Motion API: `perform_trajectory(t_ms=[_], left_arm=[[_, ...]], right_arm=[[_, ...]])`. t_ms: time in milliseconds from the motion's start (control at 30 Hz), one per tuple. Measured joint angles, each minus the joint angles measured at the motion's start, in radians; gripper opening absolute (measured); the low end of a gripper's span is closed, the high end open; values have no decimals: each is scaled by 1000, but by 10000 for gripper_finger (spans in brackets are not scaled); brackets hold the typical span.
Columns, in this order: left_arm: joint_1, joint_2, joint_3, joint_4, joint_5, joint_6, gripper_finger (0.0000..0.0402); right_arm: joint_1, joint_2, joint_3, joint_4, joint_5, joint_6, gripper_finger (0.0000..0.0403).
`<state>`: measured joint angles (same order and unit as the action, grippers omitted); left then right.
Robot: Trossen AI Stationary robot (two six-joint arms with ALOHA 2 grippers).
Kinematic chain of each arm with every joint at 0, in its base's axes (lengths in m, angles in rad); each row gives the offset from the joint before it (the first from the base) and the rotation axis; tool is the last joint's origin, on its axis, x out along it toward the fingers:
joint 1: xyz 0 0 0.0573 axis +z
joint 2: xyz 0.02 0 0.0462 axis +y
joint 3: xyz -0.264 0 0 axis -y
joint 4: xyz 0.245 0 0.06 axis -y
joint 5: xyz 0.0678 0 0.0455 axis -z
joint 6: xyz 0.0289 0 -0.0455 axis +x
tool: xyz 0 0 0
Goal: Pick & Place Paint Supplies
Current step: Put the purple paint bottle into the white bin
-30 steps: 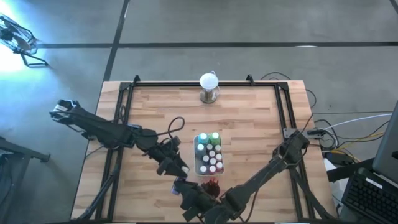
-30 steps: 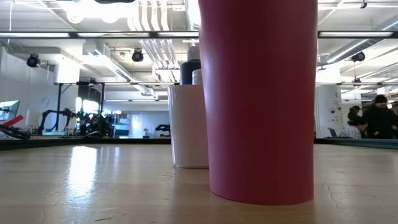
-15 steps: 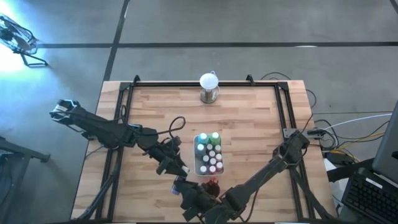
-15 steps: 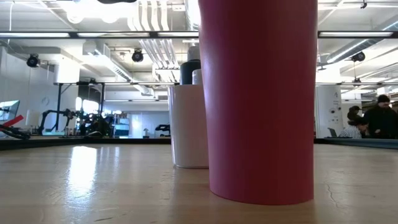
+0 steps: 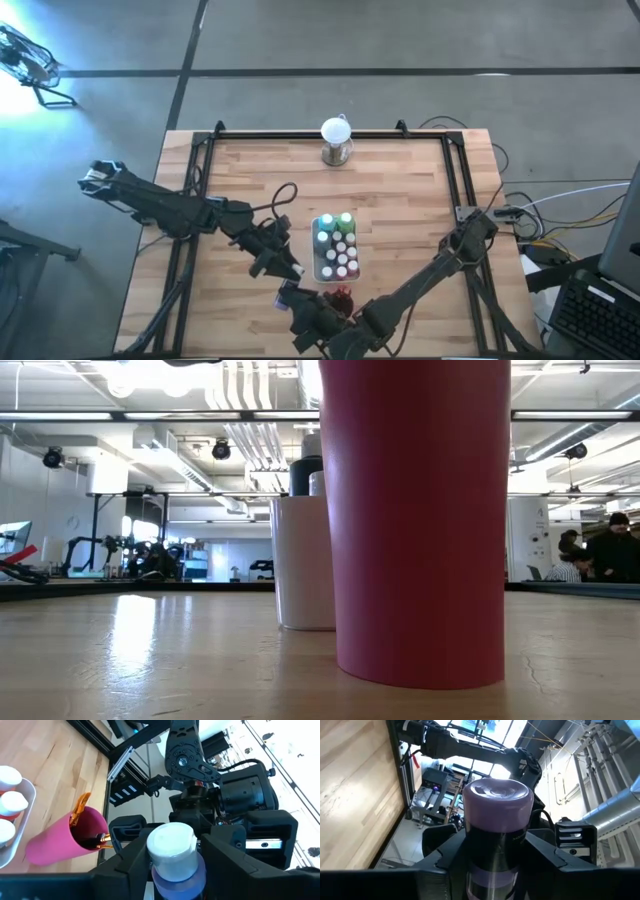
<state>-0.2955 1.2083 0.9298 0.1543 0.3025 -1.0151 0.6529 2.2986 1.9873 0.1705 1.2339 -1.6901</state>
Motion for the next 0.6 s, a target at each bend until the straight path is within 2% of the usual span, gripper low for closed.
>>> perform_trajectory(t_ms=[233, 600], left_arm=[[1, -3, 0, 6, 41, 28, 179], [6, -3, 0, 6, 43, 39, 173]], right_arm=[[2, 0, 0, 0, -7, 2, 158], [2, 0, 0, -2, -7, 3, 143]])
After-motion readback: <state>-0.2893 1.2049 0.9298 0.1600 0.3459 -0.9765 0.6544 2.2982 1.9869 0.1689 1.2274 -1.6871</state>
